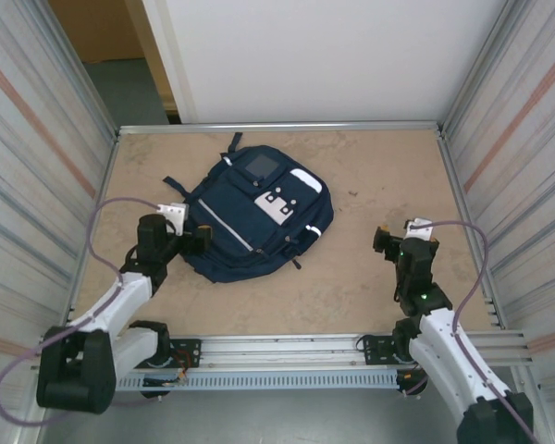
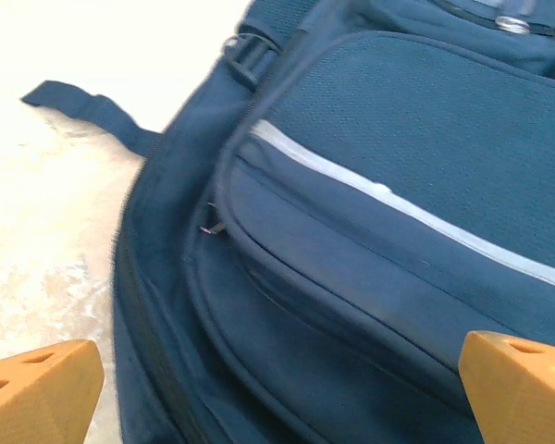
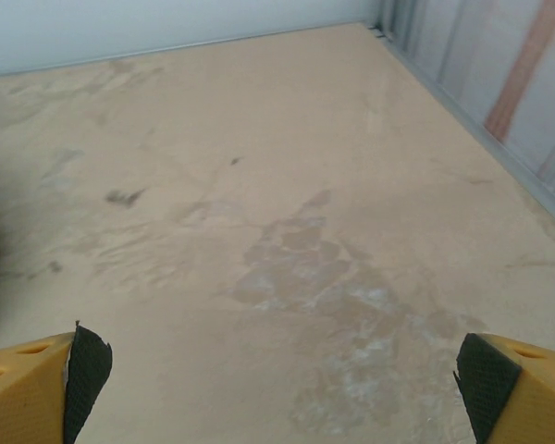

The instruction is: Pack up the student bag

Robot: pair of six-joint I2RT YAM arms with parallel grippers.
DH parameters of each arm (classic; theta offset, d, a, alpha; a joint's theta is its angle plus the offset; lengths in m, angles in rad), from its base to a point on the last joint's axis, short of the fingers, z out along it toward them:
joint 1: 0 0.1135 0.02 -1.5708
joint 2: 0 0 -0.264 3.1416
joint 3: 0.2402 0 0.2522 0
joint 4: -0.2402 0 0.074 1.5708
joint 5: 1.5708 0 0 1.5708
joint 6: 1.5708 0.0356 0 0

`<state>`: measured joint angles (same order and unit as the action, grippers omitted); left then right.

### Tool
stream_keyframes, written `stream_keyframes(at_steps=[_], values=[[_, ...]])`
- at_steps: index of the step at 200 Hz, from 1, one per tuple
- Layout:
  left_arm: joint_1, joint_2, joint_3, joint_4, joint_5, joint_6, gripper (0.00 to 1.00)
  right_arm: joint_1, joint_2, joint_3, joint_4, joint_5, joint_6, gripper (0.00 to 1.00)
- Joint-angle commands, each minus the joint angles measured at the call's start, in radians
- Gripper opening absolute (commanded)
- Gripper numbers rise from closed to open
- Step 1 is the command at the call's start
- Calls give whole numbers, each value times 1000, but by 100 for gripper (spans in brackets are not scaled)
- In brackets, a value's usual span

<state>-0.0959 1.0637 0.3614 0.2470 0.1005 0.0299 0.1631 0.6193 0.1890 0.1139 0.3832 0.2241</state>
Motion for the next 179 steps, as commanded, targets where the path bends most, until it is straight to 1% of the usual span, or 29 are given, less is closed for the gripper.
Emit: stream_keyframes(at_steps=[1, 7, 11, 16, 23, 44, 52, 61, 68, 71, 73, 77, 80, 88, 95, 100, 105, 109, 115, 120, 123, 127, 134, 141, 150, 159, 167, 179], values=[[61, 97, -57, 417, 22, -8, 98, -130, 168, -34, 327, -152, -17, 99], [68, 125, -41, 397, 31, 4, 99, -158, 252, -31, 373, -192, -26, 99], [67, 142, -33, 387, 23, 17, 99, -167, 307, -27, 441, -211, -38, 99], [62, 166, -34, 412, 9, 36, 99, -169, 353, -12, 462, -265, -67, 99], [62, 193, -49, 472, 3, 45, 99, -165, 410, 3, 509, -297, -90, 99], [63, 249, -79, 615, -11, 84, 99, -165, 577, 33, 676, -289, -98, 99], [72, 279, -63, 604, -10, 72, 99, -169, 651, 47, 751, -300, -114, 99], [57, 345, -40, 619, 3, 98, 99, -169, 696, 84, 743, -322, -155, 99], [45, 404, -29, 645, 14, 123, 99, -180, 728, 106, 736, -351, -156, 99], [47, 440, -31, 667, 13, 123, 99, -181, 737, 111, 727, -350, -154, 99], [50, 462, -32, 717, 10, 123, 99, -183, 746, 113, 733, -350, -153, 99], [60, 479, -33, 764, 6, 116, 99, -184, 774, 106, 775, -352, -151, 99], [68, 465, -33, 747, 10, 103, 99, -185, 805, 100, 817, -350, -149, 99], [85, 421, -23, 638, 35, 78, 99, -185, 892, 91, 909, -333, -142, 99], [89, 461, -26, 704, 78, 94, 99, -185, 968, 97, 1001, -343, -153, 99], [89, 468, -28, 733, 116, 111, 99, -184, 942, 115, 951, -350, -158, 99], [91, 444, -32, 697, 160, 123, 99, -183, 896, 146, 812, -362, -158, 99], [92, 423, -33, 658, 167, 129, 99, -185, 894, 155, 760, -375, -162, 99], [94, 437, -34, 678, 170, 126, 99, -177, 939, 142, 851, -386, -177, 99], [97, 459, -35, 721, 172, 121, 99, -168, 954, 139, 902, -365, -182, 99], [99, 461, -34, 729, 170, 117, 99, -164, 946, 145, 884, -340, -180, 99], [99, 453, -29, 707, 165, 113, 99, -163, 919, 162, 816, -324, -173, 99], [100, 431, -15, 639, 154, 110, 99, -175, 916, 194, 724, -344, -163, 99], [100, 443, -6, 640, 161, 109, 99, -207, 941, 223, 716, -393, -143, 99], [102, 450, 1, 642, 154, 105, 99, -236, 914, 208, 695, -449, -126, 99], [100, 434, 7, 603, 115, 96, 99, -228, 921, 225, 677, -431, -127, 99], [91, 444, 11, 615, 76, 89, 99, -197, 919, 228, 672, -378, -147, 99], [93, 447, 48, 547, 47, 68, 99, -195, 919, 226, 674, -380, -148, 99]])
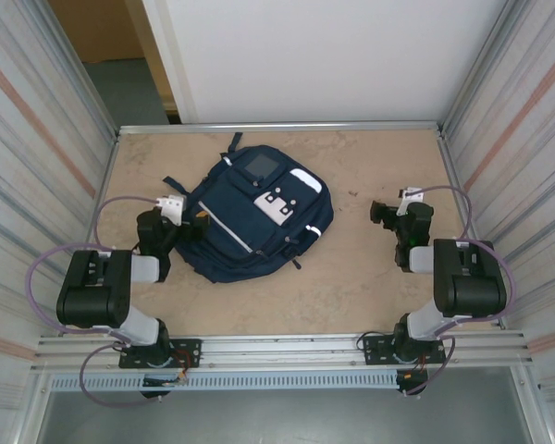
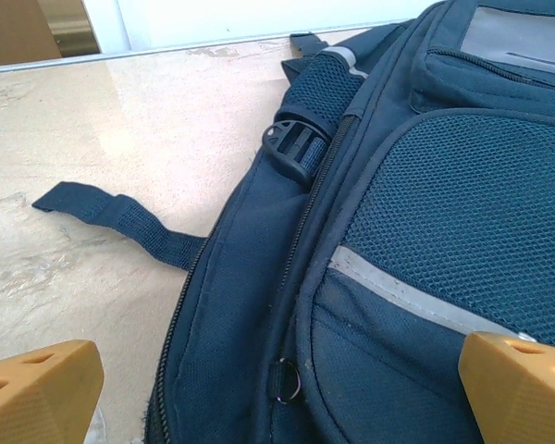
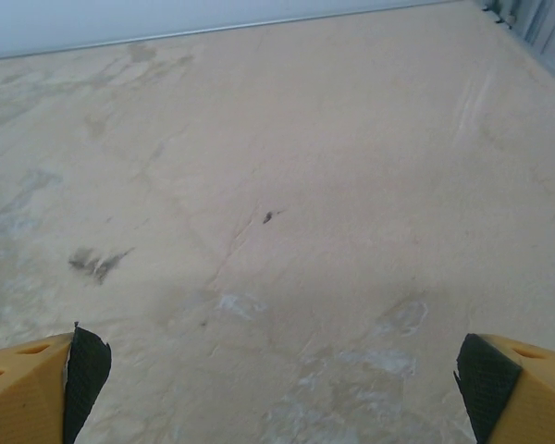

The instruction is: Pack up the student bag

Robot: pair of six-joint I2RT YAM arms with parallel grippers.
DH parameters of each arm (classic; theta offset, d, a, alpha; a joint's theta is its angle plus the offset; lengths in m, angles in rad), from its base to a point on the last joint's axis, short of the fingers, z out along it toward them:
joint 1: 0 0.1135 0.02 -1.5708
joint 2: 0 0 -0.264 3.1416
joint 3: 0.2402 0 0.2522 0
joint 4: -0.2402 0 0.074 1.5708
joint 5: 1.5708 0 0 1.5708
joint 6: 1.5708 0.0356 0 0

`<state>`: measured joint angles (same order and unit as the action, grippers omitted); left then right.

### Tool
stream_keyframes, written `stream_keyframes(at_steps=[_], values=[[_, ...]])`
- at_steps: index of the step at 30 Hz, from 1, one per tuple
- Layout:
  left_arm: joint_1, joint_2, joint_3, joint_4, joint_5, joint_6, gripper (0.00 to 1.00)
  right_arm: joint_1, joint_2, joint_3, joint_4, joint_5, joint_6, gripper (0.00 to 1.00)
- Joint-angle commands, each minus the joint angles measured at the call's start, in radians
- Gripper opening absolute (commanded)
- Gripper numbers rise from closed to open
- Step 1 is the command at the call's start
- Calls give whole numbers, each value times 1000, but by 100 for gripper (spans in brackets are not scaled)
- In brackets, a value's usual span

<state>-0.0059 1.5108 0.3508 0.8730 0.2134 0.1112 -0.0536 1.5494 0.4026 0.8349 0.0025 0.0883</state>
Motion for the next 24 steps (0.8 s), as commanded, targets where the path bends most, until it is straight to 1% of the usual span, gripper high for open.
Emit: stream_keyframes(at_steps=[1, 2, 4, 24], values=[[4, -2, 61, -85, -71, -15, 99, 20, -10, 14, -48, 0, -13, 99], [7, -2, 68, -98, -98, -33, 99, 17, -12, 11, -49, -4, -10, 99], [4, 1, 66, -91, -114, -33, 99, 7, -9, 17, -51, -17, -6, 99], [3, 0, 67, -92, -116, -32, 99, 13, -11, 14, -51, -17, -9, 99]])
